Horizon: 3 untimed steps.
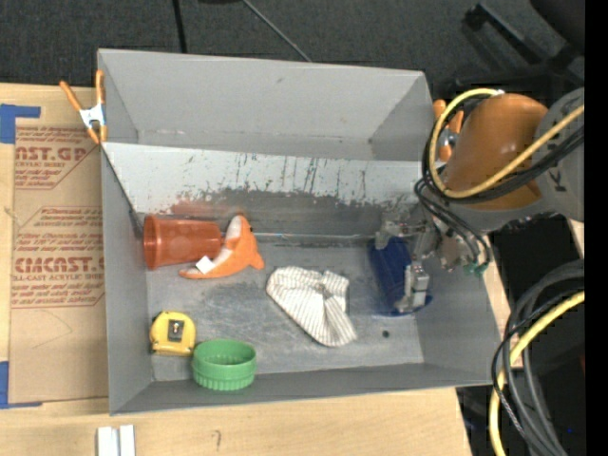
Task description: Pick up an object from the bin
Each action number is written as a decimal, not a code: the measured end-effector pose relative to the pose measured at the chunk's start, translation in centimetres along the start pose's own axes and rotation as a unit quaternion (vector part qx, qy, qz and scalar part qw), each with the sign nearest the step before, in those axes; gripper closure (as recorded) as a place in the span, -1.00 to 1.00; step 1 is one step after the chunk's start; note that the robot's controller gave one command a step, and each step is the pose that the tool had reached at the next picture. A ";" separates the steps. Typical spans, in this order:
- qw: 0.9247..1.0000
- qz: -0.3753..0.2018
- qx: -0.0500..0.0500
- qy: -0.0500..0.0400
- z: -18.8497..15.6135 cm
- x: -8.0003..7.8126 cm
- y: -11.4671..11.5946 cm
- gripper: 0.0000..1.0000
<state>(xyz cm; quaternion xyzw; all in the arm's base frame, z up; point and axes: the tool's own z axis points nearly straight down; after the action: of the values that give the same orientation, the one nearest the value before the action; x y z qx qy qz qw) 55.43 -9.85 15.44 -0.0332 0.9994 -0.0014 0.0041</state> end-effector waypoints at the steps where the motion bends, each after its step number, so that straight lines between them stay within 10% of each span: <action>1: 0.999 -0.049 -0.001 0.003 3.9 -1.1 5.1 -1.00; 2: 0.996 -0.084 -0.004 0.003 6.1 -0.6 6.2 -1.00; 3: 0.990 -0.138 -0.002 0.001 8.4 -3.2 9.6 1.00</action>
Offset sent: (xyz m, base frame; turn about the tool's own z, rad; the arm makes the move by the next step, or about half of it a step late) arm -0.0025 0.0423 -0.0710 -0.1885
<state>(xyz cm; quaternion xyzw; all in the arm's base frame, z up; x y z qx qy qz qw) 58.08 -0.06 7.08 -0.1708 0.9853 0.0002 0.0024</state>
